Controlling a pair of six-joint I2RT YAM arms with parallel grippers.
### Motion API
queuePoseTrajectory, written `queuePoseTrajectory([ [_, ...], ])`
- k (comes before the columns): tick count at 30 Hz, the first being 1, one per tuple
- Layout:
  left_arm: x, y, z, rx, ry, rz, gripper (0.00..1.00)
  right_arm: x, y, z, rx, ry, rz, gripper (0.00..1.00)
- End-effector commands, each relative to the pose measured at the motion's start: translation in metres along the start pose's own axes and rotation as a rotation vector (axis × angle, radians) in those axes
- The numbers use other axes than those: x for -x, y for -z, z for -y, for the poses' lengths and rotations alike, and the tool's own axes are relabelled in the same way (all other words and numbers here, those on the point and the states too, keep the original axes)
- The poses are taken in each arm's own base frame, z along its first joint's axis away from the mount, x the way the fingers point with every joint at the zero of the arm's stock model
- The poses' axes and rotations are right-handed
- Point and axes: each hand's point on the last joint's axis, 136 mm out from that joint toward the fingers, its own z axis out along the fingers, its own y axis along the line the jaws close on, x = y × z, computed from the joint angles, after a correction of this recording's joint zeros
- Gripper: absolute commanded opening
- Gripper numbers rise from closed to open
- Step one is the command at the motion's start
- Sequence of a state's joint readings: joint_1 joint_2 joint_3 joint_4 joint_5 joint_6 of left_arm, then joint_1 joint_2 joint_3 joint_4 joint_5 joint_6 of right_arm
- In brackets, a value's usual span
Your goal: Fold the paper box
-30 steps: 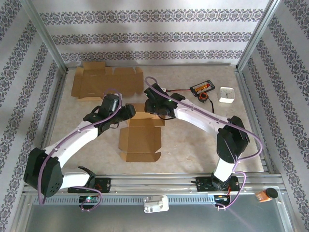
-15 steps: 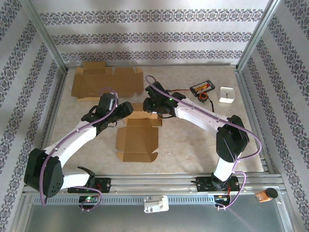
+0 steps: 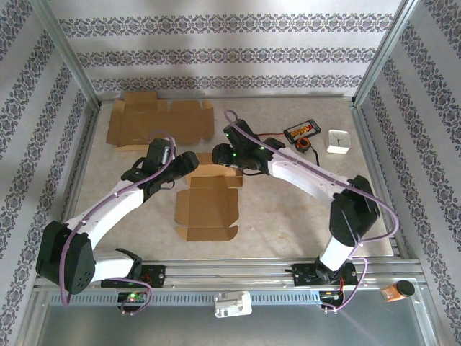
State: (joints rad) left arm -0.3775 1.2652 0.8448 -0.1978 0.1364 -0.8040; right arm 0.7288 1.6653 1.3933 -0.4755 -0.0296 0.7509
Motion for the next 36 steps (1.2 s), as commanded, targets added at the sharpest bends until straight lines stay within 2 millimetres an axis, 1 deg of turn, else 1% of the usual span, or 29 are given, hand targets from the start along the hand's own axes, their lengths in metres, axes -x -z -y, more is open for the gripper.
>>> queuePoseTrajectory([
  [1, 0.01, 0.004, -0.008, 0.066, -0.044, 0.026, 0.64, 0.007, 0.036, -0.01, 0.07, 0.044, 0.066, 0.57],
  [4, 0.01, 0.004, -0.011, 0.079, -0.049, 0.027, 0.63, -0.003, 0.045, -0.003, 0.096, 0.039, 0.094, 0.58],
  [7, 0.01, 0.002, -0.008, 0.066, -0.044, 0.022, 0.63, -0.013, 0.043, 0.008, 0.12, 0.025, 0.136, 0.55],
  [9, 0.009, 0.0, -0.007, 0.068, -0.046, 0.01, 0.63, -0.021, 0.036, 0.021, 0.1, -0.014, 0.148, 0.54],
  [12, 0.011, -0.001, -0.009, 0.096, -0.063, -0.002, 0.64, -0.037, 0.02, 0.034, 0.075, -0.075, 0.135, 0.52],
  [14, 0.014, -0.001, -0.011, 0.119, -0.067, -0.004, 0.66, -0.046, 0.007, 0.038, 0.055, -0.079, 0.134, 0.5],
  [16, 0.015, -0.003, -0.01, 0.121, -0.066, -0.016, 0.66, -0.051, -0.004, 0.046, 0.011, -0.087, 0.134, 0.49],
  [19, 0.015, -0.008, -0.012, 0.126, -0.063, -0.05, 0.65, -0.049, -0.015, 0.06, -0.048, -0.101, 0.159, 0.46],
  [22, 0.012, -0.013, -0.017, 0.134, -0.066, -0.089, 0.65, -0.039, -0.018, 0.072, -0.093, -0.092, 0.212, 0.47],
  [25, 0.007, -0.018, -0.023, 0.144, -0.068, -0.116, 0.64, -0.031, -0.022, 0.089, -0.14, -0.106, 0.233, 0.47],
  [30, -0.002, -0.027, -0.027, 0.136, -0.07, -0.165, 0.62, -0.016, -0.025, 0.125, -0.225, -0.153, 0.269, 0.5],
  [32, -0.004, -0.029, -0.028, 0.135, -0.07, -0.182, 0.62, -0.011, -0.024, 0.144, -0.278, -0.185, 0.289, 0.5],
  [33, -0.005, -0.029, -0.028, 0.133, -0.07, -0.187, 0.62, -0.009, -0.026, 0.148, -0.287, -0.188, 0.286, 0.5],
  [34, -0.005, -0.03, -0.028, 0.131, -0.068, -0.187, 0.61, -0.009, -0.028, 0.148, -0.283, -0.174, 0.272, 0.51],
  [36, -0.004, -0.03, -0.028, 0.129, -0.07, -0.185, 0.61, -0.011, -0.037, 0.137, -0.235, -0.072, 0.225, 0.59],
])
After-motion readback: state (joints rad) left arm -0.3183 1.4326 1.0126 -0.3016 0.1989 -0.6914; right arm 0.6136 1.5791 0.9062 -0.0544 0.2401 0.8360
